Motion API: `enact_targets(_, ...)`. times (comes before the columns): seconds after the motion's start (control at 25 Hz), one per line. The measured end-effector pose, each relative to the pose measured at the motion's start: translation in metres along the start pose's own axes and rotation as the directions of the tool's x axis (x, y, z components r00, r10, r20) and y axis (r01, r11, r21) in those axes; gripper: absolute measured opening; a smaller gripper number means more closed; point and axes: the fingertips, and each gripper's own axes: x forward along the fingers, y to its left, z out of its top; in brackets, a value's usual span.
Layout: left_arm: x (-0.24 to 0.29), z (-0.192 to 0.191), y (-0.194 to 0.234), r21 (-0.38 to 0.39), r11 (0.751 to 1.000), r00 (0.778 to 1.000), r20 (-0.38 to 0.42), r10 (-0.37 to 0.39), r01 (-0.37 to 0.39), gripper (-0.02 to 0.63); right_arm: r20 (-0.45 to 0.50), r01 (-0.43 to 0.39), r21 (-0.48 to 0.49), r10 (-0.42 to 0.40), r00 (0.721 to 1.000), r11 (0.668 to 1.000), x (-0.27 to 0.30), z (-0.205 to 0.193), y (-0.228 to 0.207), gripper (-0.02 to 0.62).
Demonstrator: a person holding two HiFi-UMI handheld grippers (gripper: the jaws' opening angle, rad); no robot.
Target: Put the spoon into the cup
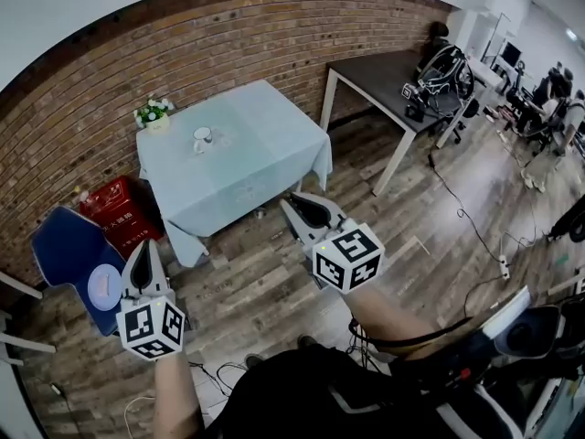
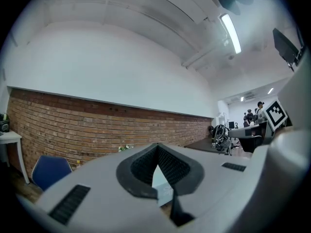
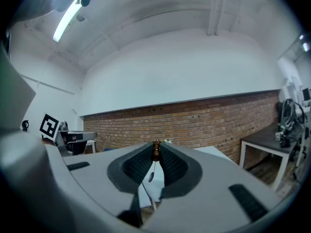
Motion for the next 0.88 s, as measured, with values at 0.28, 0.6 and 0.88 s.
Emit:
enact_targets(0.28, 0.003, -0.005, 0.016, -0.020, 1.000, 1.000, 0.003, -0.013, 0.013, 0.009, 0.011, 0.005, 0.049, -0.006, 1.000, 0.999, 0.009, 0.002, 0.010, 0.052)
enact_targets(0.6, 0.007, -0.017, 0.046, -0.054, 0.997, 0.999, 0.009, -0.049, 0.050, 0.009, 0.012, 0.062, 0.062, -0.063, 0.998, 0.996, 0.025, 0.003, 0.023, 0.052)
enact_targets(0.88, 0.027, -0.035, 0.057, -0.043, 0.997, 0.997, -0.018, -0.069, 0.068, 0.009, 0.007, 0.075, 0.067, -0.076, 0.997, 0.995, 0.053, -0.004, 0.012, 0.052)
